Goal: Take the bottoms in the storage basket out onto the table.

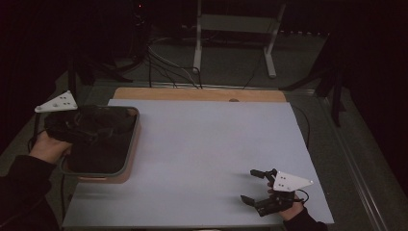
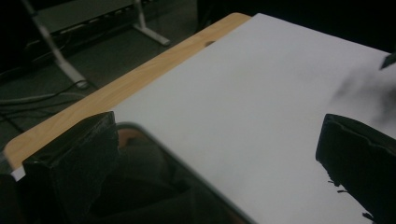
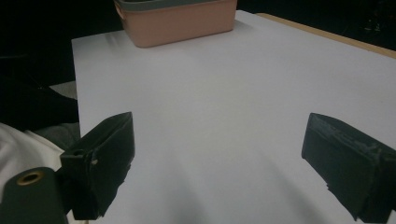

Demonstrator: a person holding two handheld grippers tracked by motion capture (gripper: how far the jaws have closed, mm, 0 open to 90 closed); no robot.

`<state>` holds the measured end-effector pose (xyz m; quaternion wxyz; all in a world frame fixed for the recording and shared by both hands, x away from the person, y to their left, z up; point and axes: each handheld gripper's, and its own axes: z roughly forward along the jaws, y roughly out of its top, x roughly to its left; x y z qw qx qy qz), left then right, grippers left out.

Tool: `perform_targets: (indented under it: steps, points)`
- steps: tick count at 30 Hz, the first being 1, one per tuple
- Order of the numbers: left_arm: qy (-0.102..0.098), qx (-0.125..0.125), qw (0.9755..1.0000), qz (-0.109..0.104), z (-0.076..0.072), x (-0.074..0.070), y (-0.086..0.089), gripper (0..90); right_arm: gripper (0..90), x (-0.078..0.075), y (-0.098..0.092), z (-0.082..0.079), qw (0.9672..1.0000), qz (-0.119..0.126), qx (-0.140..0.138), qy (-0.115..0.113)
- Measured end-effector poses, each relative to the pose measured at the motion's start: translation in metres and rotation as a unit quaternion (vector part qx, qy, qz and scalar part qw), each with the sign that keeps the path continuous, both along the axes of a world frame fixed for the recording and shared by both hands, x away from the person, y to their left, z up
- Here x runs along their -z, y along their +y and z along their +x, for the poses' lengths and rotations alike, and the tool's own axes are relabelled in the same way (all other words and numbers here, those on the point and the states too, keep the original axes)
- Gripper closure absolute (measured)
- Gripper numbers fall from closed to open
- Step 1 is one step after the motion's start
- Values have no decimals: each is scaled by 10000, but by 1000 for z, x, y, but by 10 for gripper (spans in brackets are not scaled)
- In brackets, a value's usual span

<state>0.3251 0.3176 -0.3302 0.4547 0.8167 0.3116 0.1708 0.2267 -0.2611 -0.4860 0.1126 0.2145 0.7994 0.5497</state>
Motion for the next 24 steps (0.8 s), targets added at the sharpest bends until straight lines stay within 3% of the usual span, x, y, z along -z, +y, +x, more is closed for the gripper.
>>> perform_targets:
  steps: [11,20,24]
  points:
    - [82,-536,9985,75,12,15,26,0,97,0,0,0,10000,4,-24,15]
    - [216,-975,9950,100,22,32,47,0,97,1,1,0,10000,11,-58,28]
    - [372,-1075,9934,169,27,44,51,0,97,1,1,0,10000,7,-63,38]
